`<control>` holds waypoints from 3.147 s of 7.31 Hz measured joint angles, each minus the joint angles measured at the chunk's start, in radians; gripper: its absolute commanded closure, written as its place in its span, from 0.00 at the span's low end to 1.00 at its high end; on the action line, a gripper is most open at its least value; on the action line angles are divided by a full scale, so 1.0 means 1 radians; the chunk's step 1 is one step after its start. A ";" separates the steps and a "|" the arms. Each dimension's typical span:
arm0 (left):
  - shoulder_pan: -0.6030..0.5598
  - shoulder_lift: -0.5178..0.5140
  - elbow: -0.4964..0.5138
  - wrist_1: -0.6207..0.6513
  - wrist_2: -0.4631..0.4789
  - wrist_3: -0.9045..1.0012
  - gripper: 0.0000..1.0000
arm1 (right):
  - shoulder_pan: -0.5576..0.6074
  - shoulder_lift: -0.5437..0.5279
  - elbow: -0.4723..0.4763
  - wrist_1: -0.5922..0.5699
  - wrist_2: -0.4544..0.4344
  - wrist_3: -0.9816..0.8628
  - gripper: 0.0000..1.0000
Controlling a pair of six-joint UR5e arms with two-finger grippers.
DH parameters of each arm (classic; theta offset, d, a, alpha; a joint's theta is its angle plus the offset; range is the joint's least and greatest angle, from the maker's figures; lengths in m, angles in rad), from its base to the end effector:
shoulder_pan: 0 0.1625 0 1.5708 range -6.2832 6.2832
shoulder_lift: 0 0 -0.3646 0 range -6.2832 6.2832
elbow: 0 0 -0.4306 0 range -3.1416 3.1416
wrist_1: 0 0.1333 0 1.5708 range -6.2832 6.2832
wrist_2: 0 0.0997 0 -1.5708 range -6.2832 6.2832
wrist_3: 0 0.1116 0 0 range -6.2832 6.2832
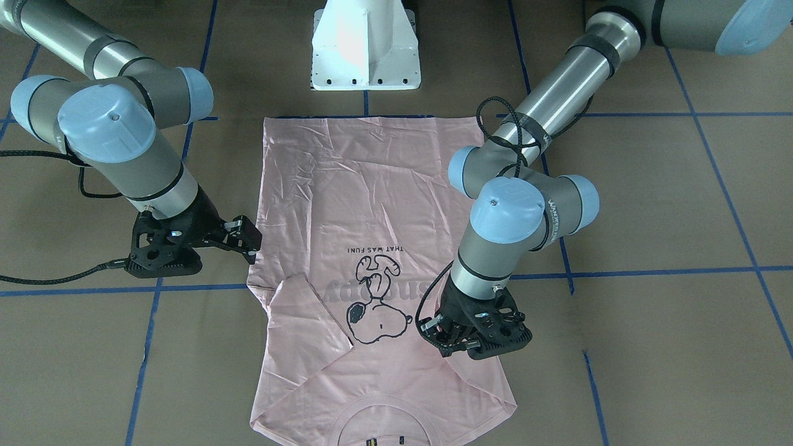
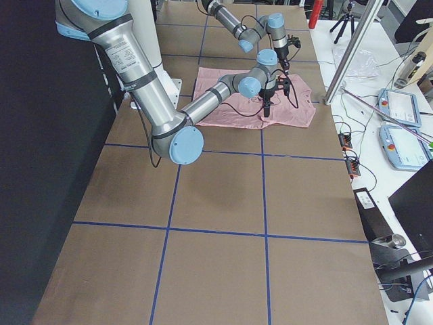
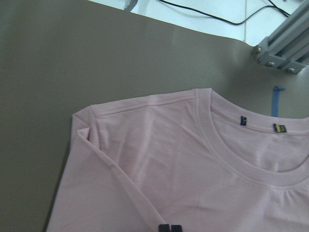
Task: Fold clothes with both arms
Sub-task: 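Fold the sleeve nearest the left gripper inward onto the shirt body, then move both grippers toward the shirt hem nearest the robot, then lower both grippers and grasp the hem corners nearest the robot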
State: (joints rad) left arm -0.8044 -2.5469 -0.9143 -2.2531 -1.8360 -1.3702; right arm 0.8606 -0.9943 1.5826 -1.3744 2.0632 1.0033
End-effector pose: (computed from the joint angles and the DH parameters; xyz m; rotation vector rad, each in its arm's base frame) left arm 0.5182 -0.6883 0.2055 0.2690 0.9968 -0.4170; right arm -0.3934 -0.5810 0.2284 0.1504 -0.8851 0.0800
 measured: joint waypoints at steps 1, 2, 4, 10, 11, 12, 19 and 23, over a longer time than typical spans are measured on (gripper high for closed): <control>0.014 -0.005 0.025 -0.041 0.025 -0.041 0.00 | 0.000 -0.005 0.001 0.005 0.000 0.000 0.00; 0.025 -0.006 0.032 -0.068 0.039 -0.062 0.00 | 0.000 -0.006 0.002 0.007 0.000 0.000 0.00; 0.041 0.002 -0.017 -0.083 0.043 -0.076 0.00 | 0.000 -0.010 0.007 0.008 0.003 0.002 0.00; 0.048 0.543 -0.815 0.217 -0.149 0.086 0.00 | -0.296 -0.351 0.422 0.003 -0.173 0.332 0.00; 0.049 0.683 -0.976 0.240 -0.148 0.131 0.00 | -0.419 -0.373 0.471 0.003 -0.260 0.440 0.00; 0.049 0.778 -1.084 0.249 -0.146 0.151 0.00 | -0.552 -0.390 0.500 0.001 -0.371 0.534 0.00; 0.054 0.828 -1.147 0.253 -0.149 0.151 0.00 | -0.709 -0.402 0.431 -0.005 -0.518 0.614 0.02; 0.054 0.826 -1.145 0.253 -0.151 0.149 0.00 | -0.705 -0.404 0.415 -0.006 -0.511 0.615 0.46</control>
State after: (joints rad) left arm -0.7501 -1.7211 -2.0592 -2.0003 -1.9865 -1.2210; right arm 0.1556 -1.3987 1.9975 -1.3801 1.5523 1.6179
